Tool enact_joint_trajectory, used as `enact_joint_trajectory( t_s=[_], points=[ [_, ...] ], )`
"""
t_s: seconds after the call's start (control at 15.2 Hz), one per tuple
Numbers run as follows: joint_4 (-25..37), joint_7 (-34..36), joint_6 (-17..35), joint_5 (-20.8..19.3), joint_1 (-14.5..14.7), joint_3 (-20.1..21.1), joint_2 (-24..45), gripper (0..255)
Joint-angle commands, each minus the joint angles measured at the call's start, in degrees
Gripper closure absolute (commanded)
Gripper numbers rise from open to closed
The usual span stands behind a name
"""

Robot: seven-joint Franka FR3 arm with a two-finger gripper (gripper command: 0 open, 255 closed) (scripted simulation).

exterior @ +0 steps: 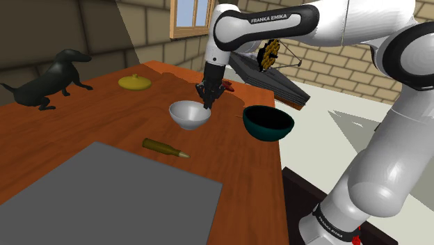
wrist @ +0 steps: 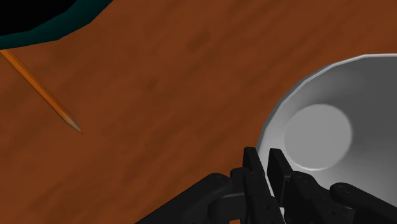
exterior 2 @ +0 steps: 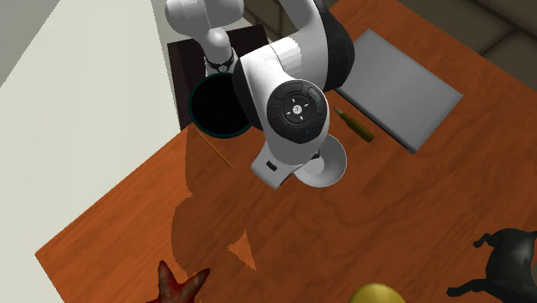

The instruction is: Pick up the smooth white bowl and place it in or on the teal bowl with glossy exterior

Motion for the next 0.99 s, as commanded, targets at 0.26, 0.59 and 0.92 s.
enact_joint_trajectory(
  t_s=[0.26,0.59,0.92],
  points=[
    [1.9,0.2,-2.2,0.0,0.0,0.0,-0.3,255],
    [5.5,0.5,-6.0,-0.1,-0.1,0.0,-0.5,255],
    [9.4,0.9,-9.8,-0.1,-0.1,0.0,-0.4,255]
  ],
)
